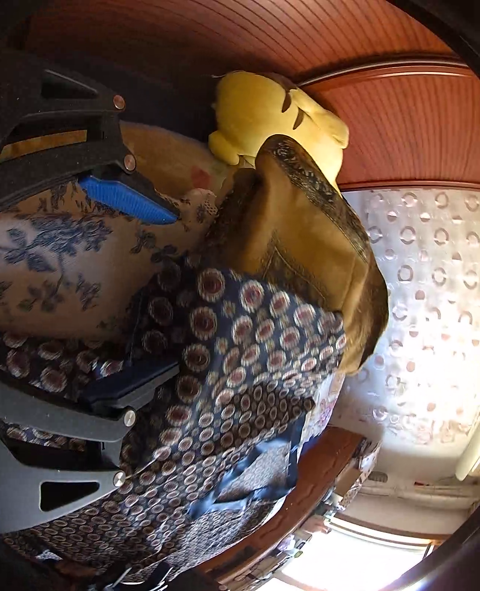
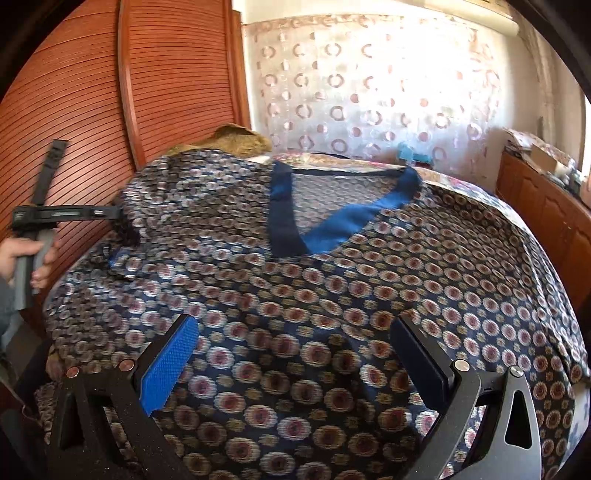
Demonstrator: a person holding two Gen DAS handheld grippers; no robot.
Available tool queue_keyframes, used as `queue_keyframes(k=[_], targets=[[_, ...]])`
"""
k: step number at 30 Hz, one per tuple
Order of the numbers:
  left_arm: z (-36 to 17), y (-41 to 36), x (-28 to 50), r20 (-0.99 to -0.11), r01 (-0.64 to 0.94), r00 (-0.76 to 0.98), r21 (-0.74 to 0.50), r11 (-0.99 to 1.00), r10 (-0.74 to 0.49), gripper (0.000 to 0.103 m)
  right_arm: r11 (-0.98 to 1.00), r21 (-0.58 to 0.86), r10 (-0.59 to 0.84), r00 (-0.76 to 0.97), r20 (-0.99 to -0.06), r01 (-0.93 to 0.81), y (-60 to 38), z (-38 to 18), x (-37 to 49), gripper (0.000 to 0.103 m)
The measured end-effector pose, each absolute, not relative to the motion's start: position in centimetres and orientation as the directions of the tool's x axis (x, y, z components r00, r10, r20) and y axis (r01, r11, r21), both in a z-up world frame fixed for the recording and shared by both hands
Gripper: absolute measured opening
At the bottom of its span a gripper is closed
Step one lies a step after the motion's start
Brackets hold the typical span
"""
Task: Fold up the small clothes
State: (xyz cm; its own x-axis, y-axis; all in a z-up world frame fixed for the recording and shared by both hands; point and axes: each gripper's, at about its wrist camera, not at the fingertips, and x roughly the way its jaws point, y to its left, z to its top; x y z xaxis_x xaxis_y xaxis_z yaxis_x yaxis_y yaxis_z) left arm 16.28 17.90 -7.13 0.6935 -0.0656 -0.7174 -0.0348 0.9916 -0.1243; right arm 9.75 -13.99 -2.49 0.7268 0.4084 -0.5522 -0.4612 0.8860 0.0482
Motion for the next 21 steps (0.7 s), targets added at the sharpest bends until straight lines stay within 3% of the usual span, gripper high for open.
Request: queue_keyframes(k=[4,7,13,18,20,21], targets=[[-6.6,17.8,16.2,-0.707,0.005,0.695,-0.176,0.984,-0.130,0.015,0.854,0.021,0.448,0.713,-0.539,-0.520,-12.2,-1.6,8.9,0.103],[-6.0,17.1,15.9,-0.701,0.045,0.694,-0.181,0.983,-0.161,0.003,0.842,0.004,0.456,0.709,-0.538,-0.539,-11.1,-1.8,8.4,0.103],[-4.1,15.0,16.7,-0.684,0.090,0.709,-0.152,0.984,-0.171,0.001,0.842,0.028,0.464,0.698,-0.546,-0.539,-11.4,-2.6,8.5,0.103],[-2.3,14.8,16.7,-0.641,0.027,0.762,-0.107,0.994,-0.090,0.002,0.850,0.043,0.463,0.707,-0.534,-0.525,-12.4,-2.2,8.3,0.103],[-2.5,15.5,16.4,-0.648,0.007,0.759,-0.098,0.995,-0.069,0.021,0.848,0.050,0.470,0.704,-0.533,-0.528,-12.4,-2.1,8.1,0.103],[-2.9,16.0,16.2,-0.653,0.010,0.753,-0.109,0.994,-0.079,0.043,0.843,0.056,0.478,0.698,-0.534,-0.535,-12.4,-2.0,8.1,0.103]])
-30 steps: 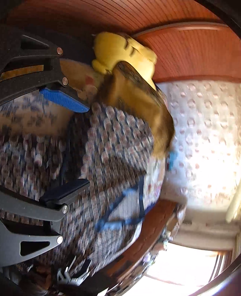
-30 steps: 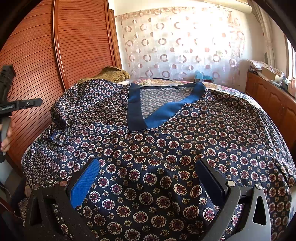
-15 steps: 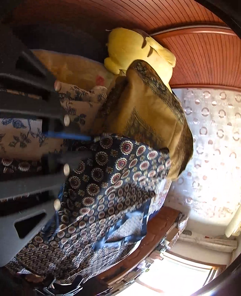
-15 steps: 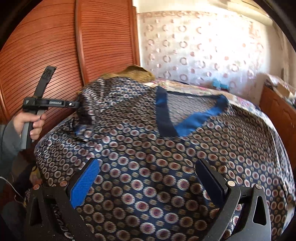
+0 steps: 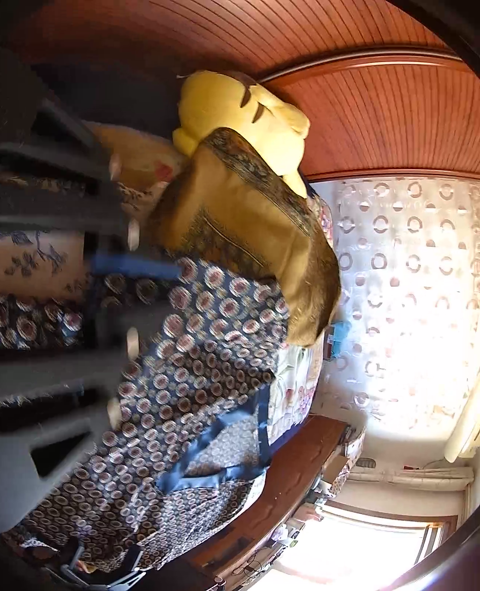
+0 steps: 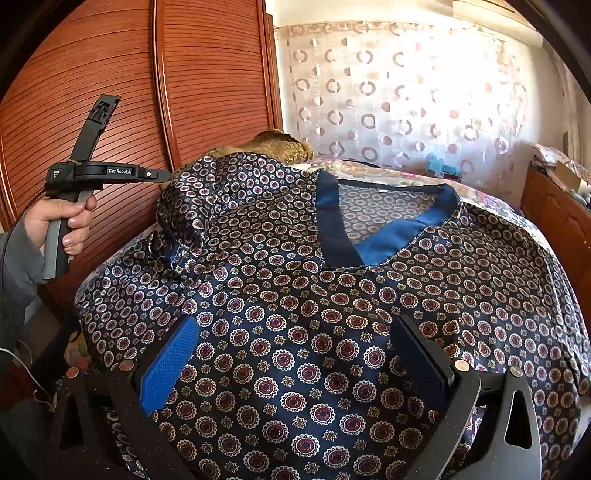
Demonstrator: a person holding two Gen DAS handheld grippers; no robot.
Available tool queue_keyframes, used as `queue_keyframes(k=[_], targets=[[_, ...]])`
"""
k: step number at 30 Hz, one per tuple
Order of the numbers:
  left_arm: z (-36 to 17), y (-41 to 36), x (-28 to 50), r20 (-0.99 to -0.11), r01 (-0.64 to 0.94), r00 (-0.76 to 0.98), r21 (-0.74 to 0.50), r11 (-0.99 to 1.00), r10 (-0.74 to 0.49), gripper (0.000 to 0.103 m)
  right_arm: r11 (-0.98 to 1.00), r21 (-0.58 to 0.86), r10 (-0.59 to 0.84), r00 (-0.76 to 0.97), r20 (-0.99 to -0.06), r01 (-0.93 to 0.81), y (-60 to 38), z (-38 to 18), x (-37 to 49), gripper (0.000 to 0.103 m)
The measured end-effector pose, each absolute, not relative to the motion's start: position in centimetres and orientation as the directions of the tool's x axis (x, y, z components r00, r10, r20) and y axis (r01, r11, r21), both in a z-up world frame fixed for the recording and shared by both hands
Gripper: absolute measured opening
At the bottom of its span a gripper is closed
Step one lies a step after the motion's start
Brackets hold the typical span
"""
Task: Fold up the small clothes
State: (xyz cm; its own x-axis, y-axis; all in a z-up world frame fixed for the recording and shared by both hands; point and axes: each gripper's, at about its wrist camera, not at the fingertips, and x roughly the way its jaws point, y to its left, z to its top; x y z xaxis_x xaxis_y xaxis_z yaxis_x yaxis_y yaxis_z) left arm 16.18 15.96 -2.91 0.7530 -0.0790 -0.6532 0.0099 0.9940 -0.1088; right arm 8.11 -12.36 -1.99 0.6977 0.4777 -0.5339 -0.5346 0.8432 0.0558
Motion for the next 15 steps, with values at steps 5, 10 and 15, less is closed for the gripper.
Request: queue_keyframes(k=[5,10,15], targets=[[-5.9,17.7,16.2,-0.709,-0.025,0.700,-0.139,0.990,-0.082,0.055,0.798,0.059,0.536,0.661,-0.526,-0.600,-10.6,-0.6,8.9,0.103],[-8.3,18.0,17.2,-0.724,0.011,0.664,-0.237,0.971,-0.184,0.055,0.780,0.018,0.543,0.662,-0.517,-0.626,-8.2,0.4,9.7,0.103],[-8.5,17.1,17.4,-0.712,0.063,0.661,-0.262,0.963,-0.237,0.010,0.770,0.034,0.551,0.636,-0.541,-0.638,-7.1,0.0,10.9,0.103]])
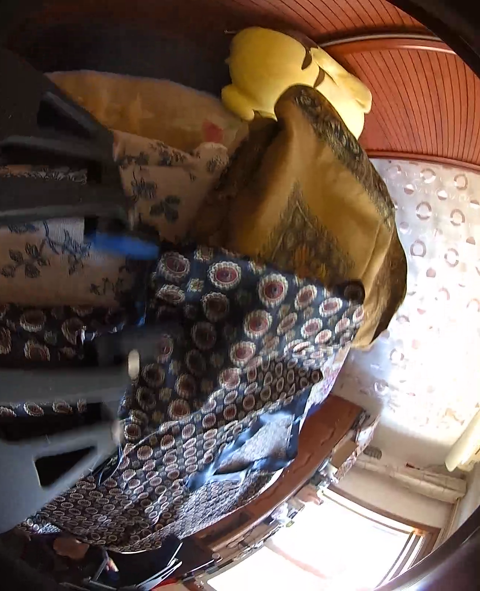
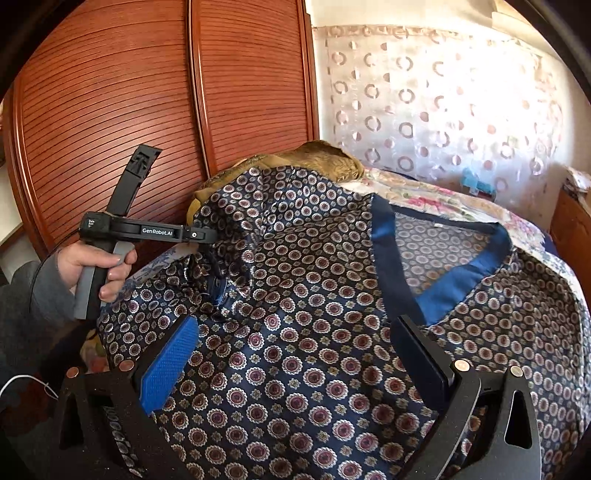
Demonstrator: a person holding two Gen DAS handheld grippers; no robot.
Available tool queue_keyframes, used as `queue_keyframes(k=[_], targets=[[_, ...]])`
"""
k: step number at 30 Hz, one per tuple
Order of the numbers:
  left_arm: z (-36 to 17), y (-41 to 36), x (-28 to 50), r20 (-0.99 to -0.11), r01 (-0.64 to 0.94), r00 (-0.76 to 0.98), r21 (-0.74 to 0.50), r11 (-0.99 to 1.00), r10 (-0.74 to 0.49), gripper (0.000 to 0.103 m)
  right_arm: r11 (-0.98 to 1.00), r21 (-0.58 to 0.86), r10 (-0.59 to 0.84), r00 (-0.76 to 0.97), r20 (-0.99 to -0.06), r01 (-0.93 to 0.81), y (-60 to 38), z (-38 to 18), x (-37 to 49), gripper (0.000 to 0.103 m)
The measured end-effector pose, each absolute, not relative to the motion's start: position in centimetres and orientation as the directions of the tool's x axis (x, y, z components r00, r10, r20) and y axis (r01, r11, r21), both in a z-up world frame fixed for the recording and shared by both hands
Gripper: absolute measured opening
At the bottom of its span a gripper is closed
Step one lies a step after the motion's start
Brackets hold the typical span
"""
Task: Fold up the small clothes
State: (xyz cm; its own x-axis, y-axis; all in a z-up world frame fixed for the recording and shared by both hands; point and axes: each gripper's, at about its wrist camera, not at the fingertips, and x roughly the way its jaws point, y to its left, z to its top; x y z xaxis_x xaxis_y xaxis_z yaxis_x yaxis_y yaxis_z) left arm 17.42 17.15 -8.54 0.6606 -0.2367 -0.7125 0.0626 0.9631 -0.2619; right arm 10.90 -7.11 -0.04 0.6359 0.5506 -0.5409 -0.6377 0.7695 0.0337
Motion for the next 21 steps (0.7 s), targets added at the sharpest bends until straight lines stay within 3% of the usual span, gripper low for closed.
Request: queue_keyframes(k=[1,13,14,18,20,21], targets=[[-8.4,16.8,17.3,-0.713,0.068,0.663,-0.247,0.967,-0.228,0.004,0.771,0.032,0.547,0.635,-0.546,-0.636,-7.0,-0.2,11.2,0.103],[-2.1,9.5,18.7,-0.660,0.234,0.705,-0.131,0.963,-0.261,0.005,0.806,0.091,0.532,0.649,-0.543,-0.585,-9.0,-0.6,12.9,0.103],[-1.8,8.8,19.0,-0.664,0.244,0.702,-0.115,0.963,-0.257,0.010,0.810,0.095,0.530,0.653,-0.542,-0.579,-9.3,-0.6,12.9,0.103],[-0.8,6.3,19.5,-0.661,0.306,0.697,-0.076,0.949,-0.277,0.049,0.828,0.084,0.507,0.675,-0.537,-0.555,-10.4,-0.6,12.9,0.103],[-0.7,5.6,18.9,-0.656,0.325,0.700,-0.059,0.944,-0.282,0.062,0.834,0.088,0.501,0.680,-0.535,-0.545,-10.9,-0.7,13.0,0.103],[-0.7,5.6,18.6,-0.656,0.330,0.699,-0.058,0.942,-0.285,0.075,0.836,0.091,0.500,0.681,-0.535,-0.541,-11.0,-0.6,13.1,0.103]])
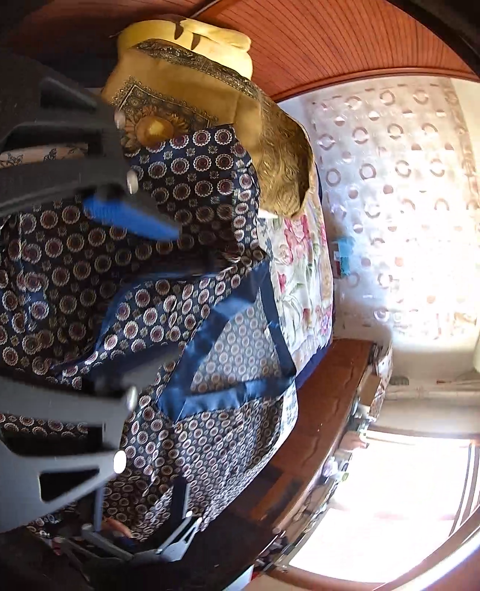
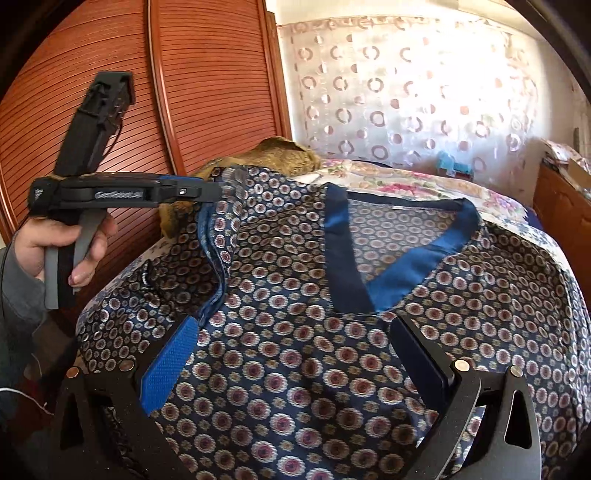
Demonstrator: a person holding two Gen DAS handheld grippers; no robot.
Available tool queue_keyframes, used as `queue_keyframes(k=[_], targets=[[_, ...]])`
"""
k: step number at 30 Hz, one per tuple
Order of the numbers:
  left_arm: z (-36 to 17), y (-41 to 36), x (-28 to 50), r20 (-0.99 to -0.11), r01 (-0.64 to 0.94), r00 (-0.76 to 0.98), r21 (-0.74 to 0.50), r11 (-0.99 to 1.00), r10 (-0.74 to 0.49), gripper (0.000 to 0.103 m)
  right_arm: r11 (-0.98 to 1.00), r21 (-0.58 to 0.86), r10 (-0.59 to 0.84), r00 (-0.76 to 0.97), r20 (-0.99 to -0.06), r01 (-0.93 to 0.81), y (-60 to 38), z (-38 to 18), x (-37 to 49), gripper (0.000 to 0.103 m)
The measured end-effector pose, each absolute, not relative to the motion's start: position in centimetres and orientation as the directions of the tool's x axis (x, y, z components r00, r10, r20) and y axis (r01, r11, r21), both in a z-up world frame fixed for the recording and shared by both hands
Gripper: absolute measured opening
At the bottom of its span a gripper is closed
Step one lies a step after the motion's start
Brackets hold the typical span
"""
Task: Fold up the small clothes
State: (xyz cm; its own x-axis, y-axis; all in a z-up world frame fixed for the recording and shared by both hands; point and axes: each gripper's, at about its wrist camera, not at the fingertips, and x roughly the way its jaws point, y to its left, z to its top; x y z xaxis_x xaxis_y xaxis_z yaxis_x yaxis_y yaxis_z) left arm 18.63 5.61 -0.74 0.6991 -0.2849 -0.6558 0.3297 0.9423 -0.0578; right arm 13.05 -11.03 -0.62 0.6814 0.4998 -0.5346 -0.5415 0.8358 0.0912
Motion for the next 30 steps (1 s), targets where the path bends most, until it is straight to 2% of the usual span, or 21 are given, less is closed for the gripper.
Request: queue_keyframes(k=[1,12,19,30], targets=[[-0.8,5.7,18.4,-0.657,0.331,0.697,-0.059,0.942,-0.286,0.079,0.838,0.094,0.499,0.683,-0.534,-0.538,-11.2,-0.6,13.0,0.103],[-4.8,6.5,16.9,-0.720,0.275,0.664,-0.019,0.961,-0.204,0.080,0.859,0.067,0.458,0.702,-0.545,-0.508,-13.3,-0.8,12.4,0.103],[-6.3,2.3,17.3,-0.734,0.311,0.637,-0.036,0.950,-0.236,0.080,0.887,0.026,0.393,0.727,-0.563,-0.460,-16.4,-0.8,11.8,0.103],[-7.7,-5.5,19.3,-0.767,0.373,0.583,-0.039,0.927,-0.267,0.080,0.938,0.048,0.312,0.777,-0.547,-0.344,-24.0,1.0,9.9,0.103]])
